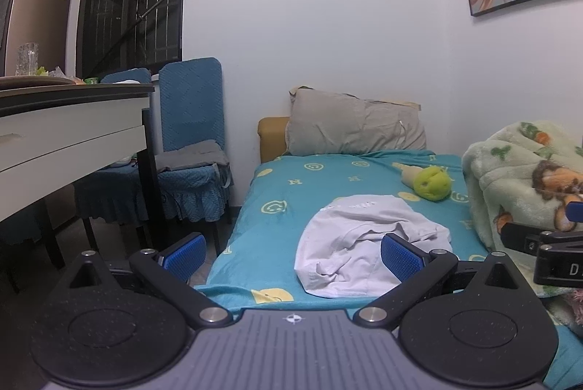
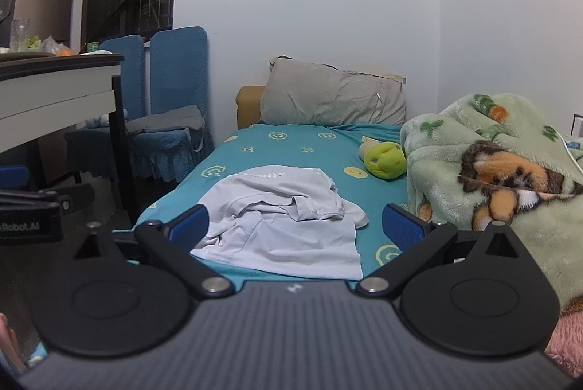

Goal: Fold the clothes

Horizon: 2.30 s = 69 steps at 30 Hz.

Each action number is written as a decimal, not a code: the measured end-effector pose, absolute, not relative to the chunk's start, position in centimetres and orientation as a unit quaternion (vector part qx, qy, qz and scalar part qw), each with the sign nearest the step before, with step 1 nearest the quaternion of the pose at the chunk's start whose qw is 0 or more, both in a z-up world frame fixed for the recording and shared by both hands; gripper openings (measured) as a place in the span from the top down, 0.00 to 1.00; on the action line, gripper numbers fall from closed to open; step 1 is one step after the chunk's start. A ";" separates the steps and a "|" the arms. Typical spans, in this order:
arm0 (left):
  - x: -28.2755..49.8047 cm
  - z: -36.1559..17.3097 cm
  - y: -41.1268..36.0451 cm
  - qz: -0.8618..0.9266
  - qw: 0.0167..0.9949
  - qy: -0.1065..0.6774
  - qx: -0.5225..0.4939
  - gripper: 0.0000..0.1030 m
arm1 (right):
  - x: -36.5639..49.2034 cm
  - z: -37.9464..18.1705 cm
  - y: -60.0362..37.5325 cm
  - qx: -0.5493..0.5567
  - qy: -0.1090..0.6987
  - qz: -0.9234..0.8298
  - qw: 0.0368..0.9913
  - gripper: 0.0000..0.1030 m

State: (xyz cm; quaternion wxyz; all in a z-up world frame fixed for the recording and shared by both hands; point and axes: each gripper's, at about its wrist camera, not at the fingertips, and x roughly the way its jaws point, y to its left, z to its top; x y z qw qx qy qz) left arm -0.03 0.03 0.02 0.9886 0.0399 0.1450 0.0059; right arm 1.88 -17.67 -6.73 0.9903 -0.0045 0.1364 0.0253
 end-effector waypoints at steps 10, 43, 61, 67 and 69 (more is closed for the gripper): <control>0.0 -1.3 -0.8 0.004 0.990 0.140 0.020 0.00 | 2.2 -6.8 -17.9 -0.001 0.143 0.023 0.990 0.00; -1.3 0.4 -0.7 -0.019 0.989 0.145 0.002 0.00 | 1.0 -4.7 -17.9 0.046 0.152 -0.004 0.987 0.00; 14.4 -5.5 -5.6 -0.098 0.954 0.246 0.142 0.16 | 10.1 0.2 -20.4 0.088 0.149 -0.010 0.985 0.00; 21.8 -11.1 -5.2 -0.125 0.936 0.254 0.210 0.37 | 12.9 -5.3 -22.9 0.124 0.198 -0.007 0.972 0.00; 23.5 -12.3 -5.1 -0.127 0.933 0.243 0.233 0.46 | 14.1 -6.9 -23.3 0.124 0.215 -0.008 0.969 0.00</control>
